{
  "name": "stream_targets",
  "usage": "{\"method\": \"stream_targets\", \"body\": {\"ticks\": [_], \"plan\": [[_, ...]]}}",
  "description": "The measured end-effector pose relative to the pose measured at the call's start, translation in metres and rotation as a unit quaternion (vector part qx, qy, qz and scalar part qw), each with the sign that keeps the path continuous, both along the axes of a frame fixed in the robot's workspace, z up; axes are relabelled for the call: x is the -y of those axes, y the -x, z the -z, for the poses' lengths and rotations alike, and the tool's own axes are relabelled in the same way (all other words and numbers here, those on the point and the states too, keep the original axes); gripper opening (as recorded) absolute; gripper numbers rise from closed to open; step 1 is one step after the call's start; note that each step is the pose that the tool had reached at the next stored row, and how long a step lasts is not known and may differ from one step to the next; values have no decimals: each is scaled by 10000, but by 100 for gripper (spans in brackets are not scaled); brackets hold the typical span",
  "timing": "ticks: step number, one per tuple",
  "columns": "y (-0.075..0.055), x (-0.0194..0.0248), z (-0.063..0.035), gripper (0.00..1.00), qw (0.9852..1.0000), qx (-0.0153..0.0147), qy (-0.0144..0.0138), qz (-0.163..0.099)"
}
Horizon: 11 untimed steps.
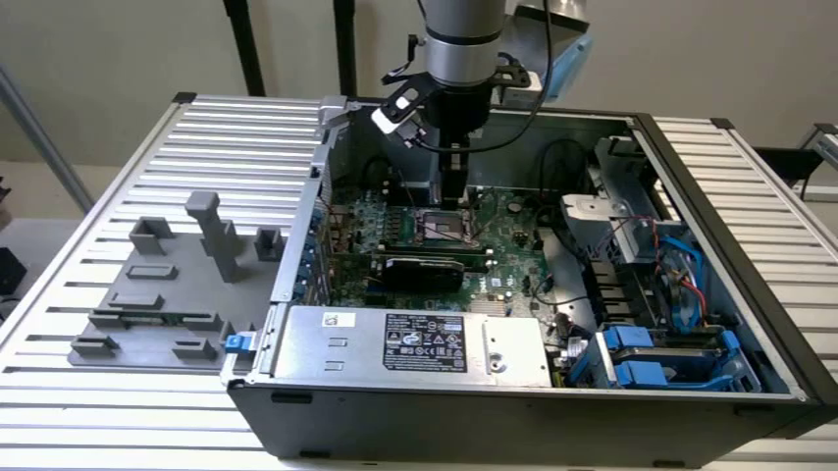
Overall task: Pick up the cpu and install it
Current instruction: 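Place the cpu into insertion slot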
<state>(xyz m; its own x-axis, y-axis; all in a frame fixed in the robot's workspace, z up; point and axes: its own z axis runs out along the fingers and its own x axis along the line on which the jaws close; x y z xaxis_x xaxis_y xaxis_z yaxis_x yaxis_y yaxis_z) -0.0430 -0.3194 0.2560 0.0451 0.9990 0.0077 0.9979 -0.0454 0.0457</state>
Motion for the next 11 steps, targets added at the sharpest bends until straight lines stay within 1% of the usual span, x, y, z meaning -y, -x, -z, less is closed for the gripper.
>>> {"method": "stream_targets", "body": {"ticks": [4,11], "plan": [[-1,-11,73,55,10000,0,1,-1],[0,-11,200,55,10000,4,1,0]]}}
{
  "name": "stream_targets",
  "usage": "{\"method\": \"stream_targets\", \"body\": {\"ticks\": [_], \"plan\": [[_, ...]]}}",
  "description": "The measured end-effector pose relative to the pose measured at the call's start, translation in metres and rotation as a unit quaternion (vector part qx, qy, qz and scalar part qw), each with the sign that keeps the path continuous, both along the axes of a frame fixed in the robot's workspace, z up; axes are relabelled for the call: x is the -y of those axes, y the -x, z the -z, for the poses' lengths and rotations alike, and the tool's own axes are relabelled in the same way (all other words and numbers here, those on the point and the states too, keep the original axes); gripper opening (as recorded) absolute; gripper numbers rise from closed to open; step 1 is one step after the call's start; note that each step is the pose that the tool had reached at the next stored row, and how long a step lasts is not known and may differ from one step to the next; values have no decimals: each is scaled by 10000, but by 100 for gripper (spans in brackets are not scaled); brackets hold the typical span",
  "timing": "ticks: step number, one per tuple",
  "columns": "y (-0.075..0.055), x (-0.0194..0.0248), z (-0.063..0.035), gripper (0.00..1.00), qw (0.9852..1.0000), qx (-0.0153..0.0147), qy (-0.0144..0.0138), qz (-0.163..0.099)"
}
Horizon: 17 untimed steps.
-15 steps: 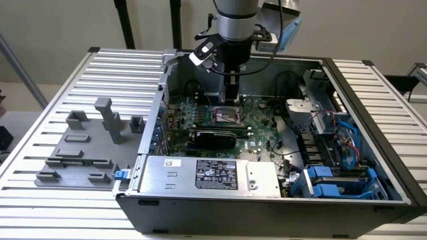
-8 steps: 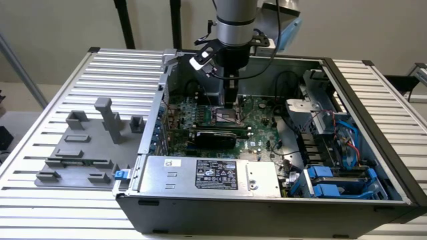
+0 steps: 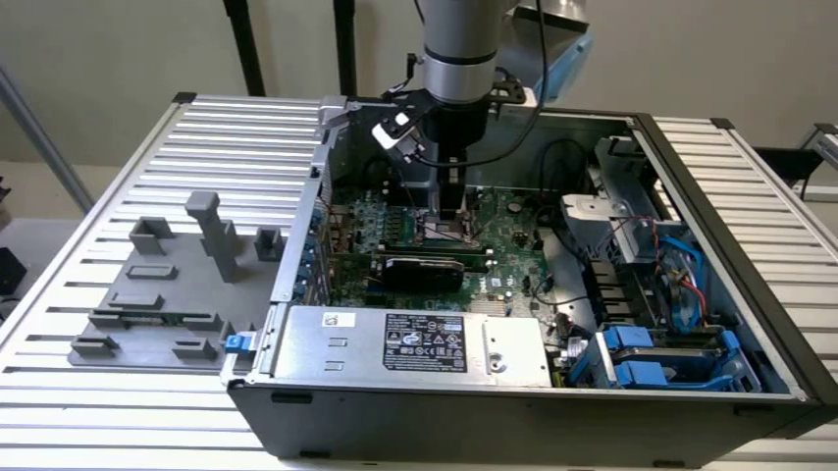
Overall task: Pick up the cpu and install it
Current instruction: 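Place the cpu into insertion slot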
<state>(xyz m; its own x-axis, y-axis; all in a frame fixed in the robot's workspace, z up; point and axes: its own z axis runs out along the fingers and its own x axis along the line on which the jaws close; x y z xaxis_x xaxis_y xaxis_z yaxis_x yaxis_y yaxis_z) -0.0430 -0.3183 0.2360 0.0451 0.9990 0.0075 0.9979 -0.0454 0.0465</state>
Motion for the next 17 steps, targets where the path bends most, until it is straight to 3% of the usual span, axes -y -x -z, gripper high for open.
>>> {"method": "stream_targets", "body": {"ticks": [10,17], "plan": [[1,38,181,55,10000,33,0,0],[7,39,308,55,10000,44,4,0]]}}
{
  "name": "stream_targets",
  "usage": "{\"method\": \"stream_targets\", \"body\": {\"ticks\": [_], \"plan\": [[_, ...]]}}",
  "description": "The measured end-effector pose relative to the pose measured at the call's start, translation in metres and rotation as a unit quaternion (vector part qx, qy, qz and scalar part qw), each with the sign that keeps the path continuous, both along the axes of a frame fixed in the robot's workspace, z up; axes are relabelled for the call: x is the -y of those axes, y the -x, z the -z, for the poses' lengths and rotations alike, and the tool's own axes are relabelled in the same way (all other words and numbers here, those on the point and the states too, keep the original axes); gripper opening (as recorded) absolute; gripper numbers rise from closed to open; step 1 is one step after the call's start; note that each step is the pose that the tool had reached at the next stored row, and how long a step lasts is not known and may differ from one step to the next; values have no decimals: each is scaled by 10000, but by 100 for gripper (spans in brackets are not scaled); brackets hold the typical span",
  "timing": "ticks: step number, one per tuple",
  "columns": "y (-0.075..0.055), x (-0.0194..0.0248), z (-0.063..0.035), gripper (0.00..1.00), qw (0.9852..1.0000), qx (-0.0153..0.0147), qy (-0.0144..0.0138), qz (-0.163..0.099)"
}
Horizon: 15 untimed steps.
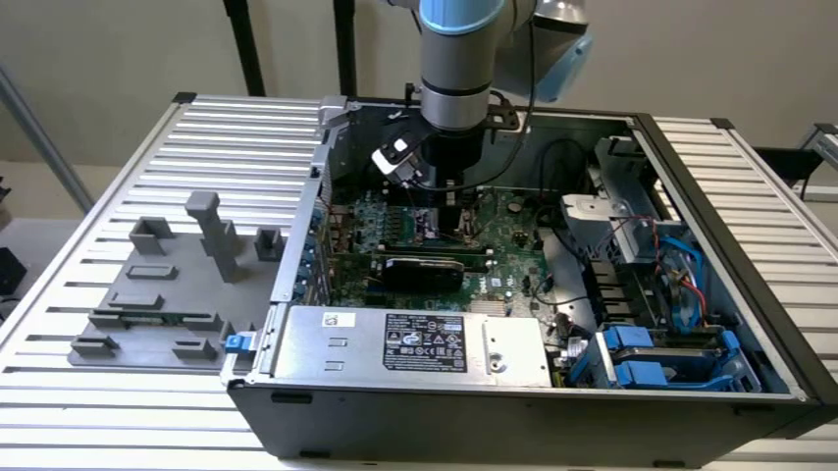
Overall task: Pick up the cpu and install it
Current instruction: 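Place the cpu into insertion slot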
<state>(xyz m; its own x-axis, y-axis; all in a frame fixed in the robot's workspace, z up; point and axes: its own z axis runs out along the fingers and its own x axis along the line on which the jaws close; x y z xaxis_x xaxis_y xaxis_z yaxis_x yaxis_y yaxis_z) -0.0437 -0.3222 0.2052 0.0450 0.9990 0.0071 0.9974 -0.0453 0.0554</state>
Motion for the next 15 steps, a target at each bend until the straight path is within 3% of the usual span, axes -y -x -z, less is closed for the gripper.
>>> {"method": "stream_targets", "body": {"ticks": [6,12,15], "plan": [[4,0,48,55,10000,0,39,0],[7,-10,60,55,9999,0,118,0],[9,-21,63,55,9999,0,136,0]]}}
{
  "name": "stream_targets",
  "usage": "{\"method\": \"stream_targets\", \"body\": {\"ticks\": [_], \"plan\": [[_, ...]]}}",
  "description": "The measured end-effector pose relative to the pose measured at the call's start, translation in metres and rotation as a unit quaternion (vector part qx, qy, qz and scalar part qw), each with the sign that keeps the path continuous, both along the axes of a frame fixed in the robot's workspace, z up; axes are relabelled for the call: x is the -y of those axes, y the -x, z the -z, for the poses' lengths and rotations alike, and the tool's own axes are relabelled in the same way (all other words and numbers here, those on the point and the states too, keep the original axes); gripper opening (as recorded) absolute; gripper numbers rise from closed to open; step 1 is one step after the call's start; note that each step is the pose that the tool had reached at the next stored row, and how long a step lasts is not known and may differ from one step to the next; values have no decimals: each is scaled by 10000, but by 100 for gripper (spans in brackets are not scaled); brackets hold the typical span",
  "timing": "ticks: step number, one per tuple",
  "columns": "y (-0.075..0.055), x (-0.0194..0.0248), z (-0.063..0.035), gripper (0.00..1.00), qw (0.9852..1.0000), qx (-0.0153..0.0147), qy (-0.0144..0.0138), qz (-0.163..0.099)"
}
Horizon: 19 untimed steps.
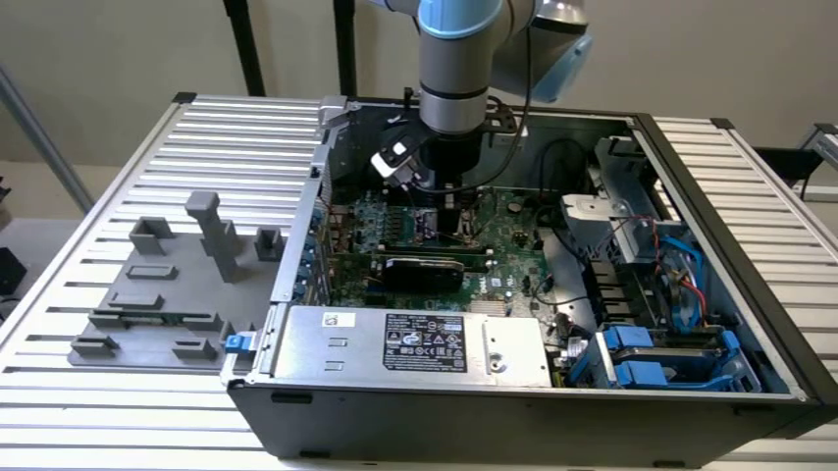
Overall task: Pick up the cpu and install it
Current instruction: 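Place the cpu into insertion slot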
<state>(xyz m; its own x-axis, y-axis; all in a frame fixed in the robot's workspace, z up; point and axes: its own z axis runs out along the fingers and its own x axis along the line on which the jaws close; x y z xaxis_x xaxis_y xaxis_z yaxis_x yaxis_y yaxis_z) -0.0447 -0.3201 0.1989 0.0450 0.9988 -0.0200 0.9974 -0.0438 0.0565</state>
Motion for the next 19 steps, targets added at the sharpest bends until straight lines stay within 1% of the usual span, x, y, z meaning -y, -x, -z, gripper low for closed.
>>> {"method": "stream_targets", "body": {"ticks": [2,7,12,19], "plan": [[3,-10,2,55,10000,0,7,0],[11,-32,14,55,10000,1,13,0],[18,-44,29,55,10000,-1,41,0],[17,-62,49,55,10000,-1,68,-1]]}}
